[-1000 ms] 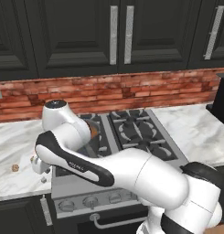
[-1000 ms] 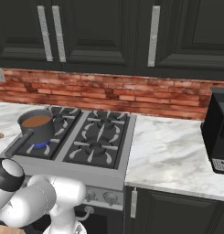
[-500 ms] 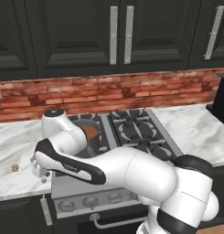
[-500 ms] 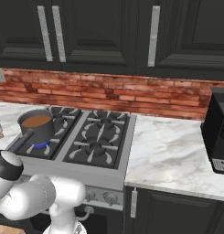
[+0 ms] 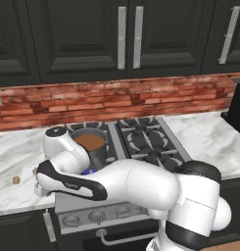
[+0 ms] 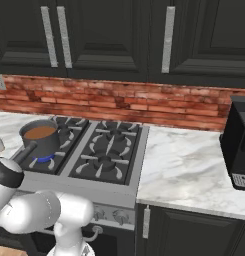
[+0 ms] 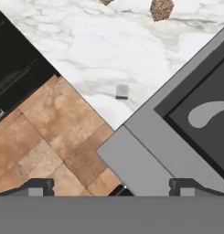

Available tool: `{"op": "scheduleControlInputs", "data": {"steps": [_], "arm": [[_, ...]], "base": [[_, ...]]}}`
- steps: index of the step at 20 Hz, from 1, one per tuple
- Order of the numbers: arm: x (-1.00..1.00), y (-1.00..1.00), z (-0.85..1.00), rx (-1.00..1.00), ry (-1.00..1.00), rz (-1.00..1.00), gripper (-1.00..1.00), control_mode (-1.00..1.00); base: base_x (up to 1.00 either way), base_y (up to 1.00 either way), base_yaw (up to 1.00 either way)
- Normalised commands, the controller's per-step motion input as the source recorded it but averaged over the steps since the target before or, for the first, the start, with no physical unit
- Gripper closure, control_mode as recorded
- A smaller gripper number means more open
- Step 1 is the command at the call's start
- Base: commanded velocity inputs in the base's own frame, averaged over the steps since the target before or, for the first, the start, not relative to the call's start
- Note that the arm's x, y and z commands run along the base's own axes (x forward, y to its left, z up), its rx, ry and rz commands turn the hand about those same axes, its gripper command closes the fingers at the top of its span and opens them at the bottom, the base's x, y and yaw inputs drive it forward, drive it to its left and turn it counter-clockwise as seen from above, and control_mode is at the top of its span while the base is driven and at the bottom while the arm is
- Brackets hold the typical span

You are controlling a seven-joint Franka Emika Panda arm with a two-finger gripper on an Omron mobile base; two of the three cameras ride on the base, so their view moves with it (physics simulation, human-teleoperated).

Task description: Pick up the sugar cube(s) and place them in the saucepan with hot chocolate.

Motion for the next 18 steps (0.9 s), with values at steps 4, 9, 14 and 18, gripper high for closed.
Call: {"op": "scheduleControlInputs", "data": {"steps": [4, 9, 14, 18], "arm": [[0.08, 0.09, -0.25, 0.00, 0.00, 0.00, -1.00, -1.00], [0.15, 0.13, -0.21, 0.00, 0.00, 0.00, -1.00, -1.00], [0.16, 0.18, -0.03, 0.00, 0.00, 0.00, -1.00, -1.00], [0.23, 0.18, 0.00, 0.00, 0.00, 0.00, -1.00, -1.00]], "base": [[0.00, 0.00, 0.00], [0.00, 0.00, 0.00], [0.00, 0.00, 0.00], [0.00, 0.00, 0.00]]}}
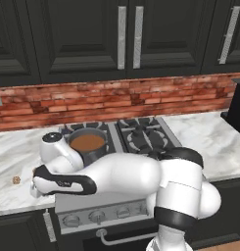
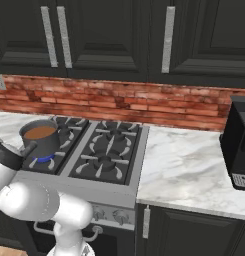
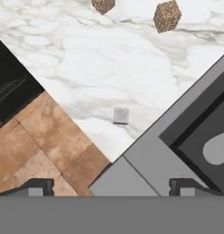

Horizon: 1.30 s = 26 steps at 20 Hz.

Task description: Pick up the sugar cube(s) and place them in the saucepan with hot chocolate.

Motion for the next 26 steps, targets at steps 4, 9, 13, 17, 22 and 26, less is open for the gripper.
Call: {"op": "scheduleControlInputs", "data": {"steps": [4, 9, 13, 17, 22, 26], "arm": [[0.28, 0.21, 0.00, 0.00, 0.00, 0.00, -1.00, -1.00], [0.32, 0.11, -0.01, 0.00, 0.00, 0.00, -1.00, -1.00], [0.02, 0.13, -0.17, 0.00, 0.00, 0.00, -1.00, -1.00], [-0.02, 0.07, -0.14, 0.00, -0.01, 0.00, -1.00, -1.00], [-0.12, 0.04, -0.16, 0.00, -0.01, 0.00, -1.00, -1.00], [-0.03, 0.00, -0.18, 0.00, -0.02, 0.00, -1.00, -1.00]], "base": [[0.00, 0.00, 0.00], [0.00, 0.00, 0.00], [0.00, 0.00, 0.00], [0.00, 0.00, 0.00], [0.00, 0.00, 0.00], [0.00, 0.00, 0.00]]}}
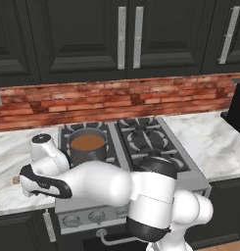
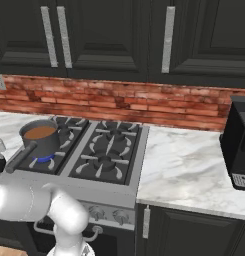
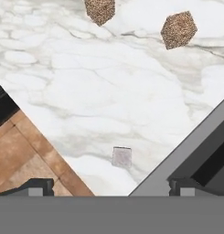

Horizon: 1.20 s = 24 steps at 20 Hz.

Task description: Pick up the sugar cube(s) and place them in the saucepan with hot chocolate.

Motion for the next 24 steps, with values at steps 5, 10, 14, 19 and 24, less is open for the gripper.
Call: {"op": "scheduleControlInputs", "data": {"steps": [5, 10, 14, 19, 24], "arm": [[0.00, 0.00, -0.19, 0.00, 0.00, 0.00, -1.00, -1.00], [0.04, 0.00, -0.07, 0.00, 0.00, 0.00, -1.00, -1.00], [0.08, 0.00, -0.09, 0.00, 0.00, 0.00, -1.00, -1.00], [0.05, 0.00, -0.15, 0.00, 0.00, 0.00, -1.00, -1.00], [0.00, 0.02, -0.10, 0.00, 0.00, 0.00, -1.00, -1.00]], "base": [[0.00, 0.00, 0.00], [0.00, 0.00, 0.00], [0.00, 0.00, 0.00], [0.00, 0.00, 0.00], [0.00, 0.00, 0.00]]}}
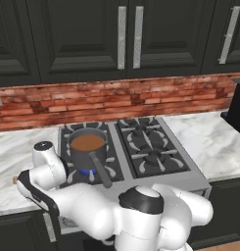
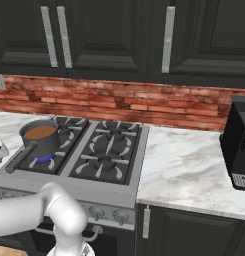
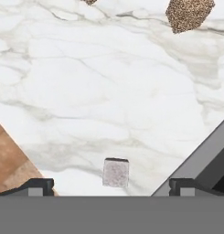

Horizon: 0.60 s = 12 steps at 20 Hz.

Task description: Pick up the sugar cube(s) and place them in the saucepan with hot chocolate.

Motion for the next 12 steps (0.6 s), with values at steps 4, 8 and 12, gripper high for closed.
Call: {"op": "scheduleControlInputs", "data": {"steps": [4, 8, 12], "arm": [[0.00, 0.08, -0.06, 0.00, 0.00, 0.00, -1.00, -1.00], [0.02, 0.06, -0.13, 0.00, 0.00, 0.00, -1.00, -1.00], [0.00, 0.01, -0.11, 0.00, 0.00, 0.00, -1.00, -1.00]], "base": [[0.00, 0.00, 0.00], [0.00, 0.00, 0.00], [0.00, 0.00, 0.00]]}}
